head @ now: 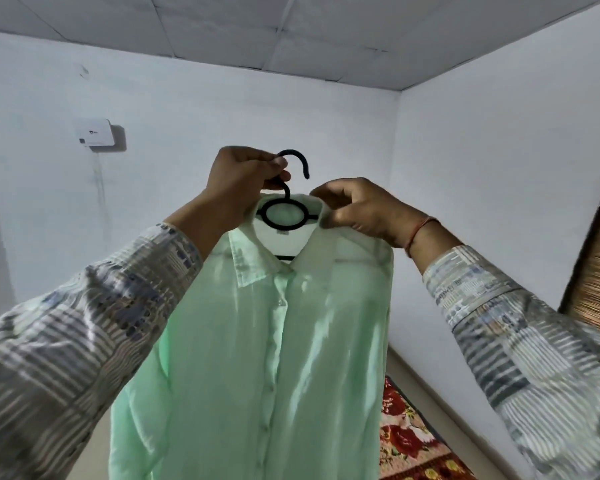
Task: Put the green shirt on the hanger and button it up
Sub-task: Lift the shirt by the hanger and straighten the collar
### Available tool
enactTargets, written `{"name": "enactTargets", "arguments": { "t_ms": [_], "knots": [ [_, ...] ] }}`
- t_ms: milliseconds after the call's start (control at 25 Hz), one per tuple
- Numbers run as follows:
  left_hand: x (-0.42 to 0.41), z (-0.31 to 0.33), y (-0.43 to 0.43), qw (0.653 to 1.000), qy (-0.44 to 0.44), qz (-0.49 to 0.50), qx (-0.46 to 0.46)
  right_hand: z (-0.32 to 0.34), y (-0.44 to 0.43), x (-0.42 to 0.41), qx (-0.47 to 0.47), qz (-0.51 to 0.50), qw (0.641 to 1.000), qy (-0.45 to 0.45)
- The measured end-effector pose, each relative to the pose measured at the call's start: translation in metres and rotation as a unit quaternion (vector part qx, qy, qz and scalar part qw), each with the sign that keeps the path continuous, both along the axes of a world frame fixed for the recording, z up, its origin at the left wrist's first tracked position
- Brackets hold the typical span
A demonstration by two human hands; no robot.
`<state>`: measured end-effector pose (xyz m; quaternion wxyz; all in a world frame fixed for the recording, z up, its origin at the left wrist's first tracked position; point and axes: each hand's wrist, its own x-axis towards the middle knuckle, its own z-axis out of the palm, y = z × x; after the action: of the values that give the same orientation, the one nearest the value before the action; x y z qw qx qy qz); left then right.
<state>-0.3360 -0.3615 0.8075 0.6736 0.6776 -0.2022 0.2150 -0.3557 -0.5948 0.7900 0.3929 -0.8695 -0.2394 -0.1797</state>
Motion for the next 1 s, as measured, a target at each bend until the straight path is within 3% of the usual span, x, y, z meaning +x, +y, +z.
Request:
{"name": "enactTargets", "arguments": {
  "t_ms": [160,560,720,880,1000],
  "knots": [
    [-0.014,-0.027,-0.022,0.997,0.035,-0.064,-0.014,-0.022,0.001,-0.032,-0.049,-0.113,0.992,-0.033],
    [-0.122,-0.056,-0.162,0.951,0.087,-0.294,0.032,-0.066,-0.114,-0.205,-0.027,-0.305,0.952,-0.004],
    [-0.2,-0.052,-0.239,0.921,0.092,-0.377,0.044,-0.065,-0.172,-0.308,-0.049,-0.385,0.922,-0.007],
    [-0.302,-0.056,-0.33,0.881,0.108,-0.459,0.041,-0.07,-0.232,-0.435,-0.102,-0.487,0.867,-0.035],
    [-0.385,-0.062,-0.403,0.852,0.123,-0.507,0.036,-0.075,-0.272,-0.537,-0.123,-0.547,0.828,-0.008]
  ]
}}
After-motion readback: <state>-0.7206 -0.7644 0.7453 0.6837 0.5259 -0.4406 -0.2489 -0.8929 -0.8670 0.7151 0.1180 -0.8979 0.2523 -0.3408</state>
